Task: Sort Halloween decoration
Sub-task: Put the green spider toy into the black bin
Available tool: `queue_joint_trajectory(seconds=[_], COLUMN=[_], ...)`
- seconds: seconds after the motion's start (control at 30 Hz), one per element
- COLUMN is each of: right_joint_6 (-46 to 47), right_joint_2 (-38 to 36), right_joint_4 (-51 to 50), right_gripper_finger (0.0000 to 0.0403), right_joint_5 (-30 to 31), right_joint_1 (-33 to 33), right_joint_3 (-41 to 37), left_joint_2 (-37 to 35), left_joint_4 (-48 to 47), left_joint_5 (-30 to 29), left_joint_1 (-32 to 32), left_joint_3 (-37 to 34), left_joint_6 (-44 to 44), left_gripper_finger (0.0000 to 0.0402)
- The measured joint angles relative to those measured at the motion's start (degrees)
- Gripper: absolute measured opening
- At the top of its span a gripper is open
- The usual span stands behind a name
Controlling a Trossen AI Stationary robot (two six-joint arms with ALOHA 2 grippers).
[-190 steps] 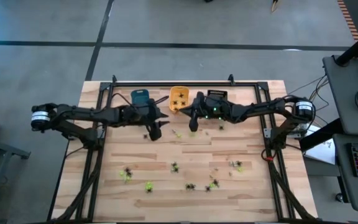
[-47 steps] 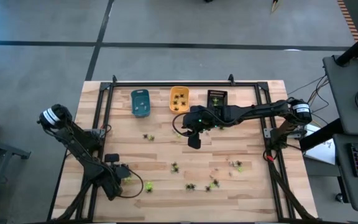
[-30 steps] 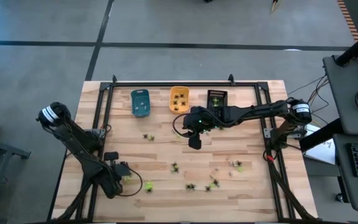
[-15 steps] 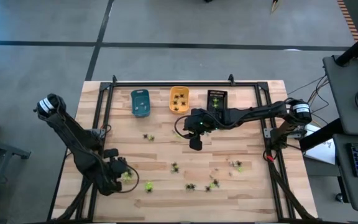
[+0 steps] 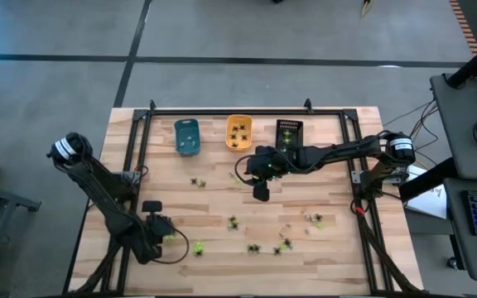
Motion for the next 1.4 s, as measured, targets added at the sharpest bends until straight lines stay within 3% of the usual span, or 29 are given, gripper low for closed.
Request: queue_joint_trajectory(seconds=[0.17, 0.67, 0.83, 1.03, 1.4], right_joint_6=[-0.3, -0.1, 0.4, 0.4, 0.3], right_joint_2=[0.0, 0.0, 0.0, 0.0, 0.0], right_joint_4=[0.0, 0.1, 0.2, 0.2, 0.2], right_gripper_finger=[0.0146, 0.0146, 0.0146, 0.0146, 0.0146], right_joint_5=[0.0, -0.1, -0.1, -0.1, -0.1], right_joint_1=[0.0, 0.0, 0.0, 0.0, 0.0], right_joint_3=[0.1, 0.1, 0.2, 0.2, 0.2], left_joint_2=[2.6, 4.9, 4.9, 4.9, 1.2], left_joint_4=[-0.3, 1.3, 2.7, 2.8, 0.3], left_joint_5=[1.3, 2.3, 2.9, 3.0, 0.2], left_joint_1=[0.0, 0.0, 0.0, 0.0, 0.1], left_joint_3=[-0.4, -1.8, -3.1, -3.4, -4.1], left_joint_6=[0.8, -1.6, -3.7, -3.8, -6.2], left_gripper_finger=[0.0142, 0.0103, 0.0073, 0.0006, 0.0000])
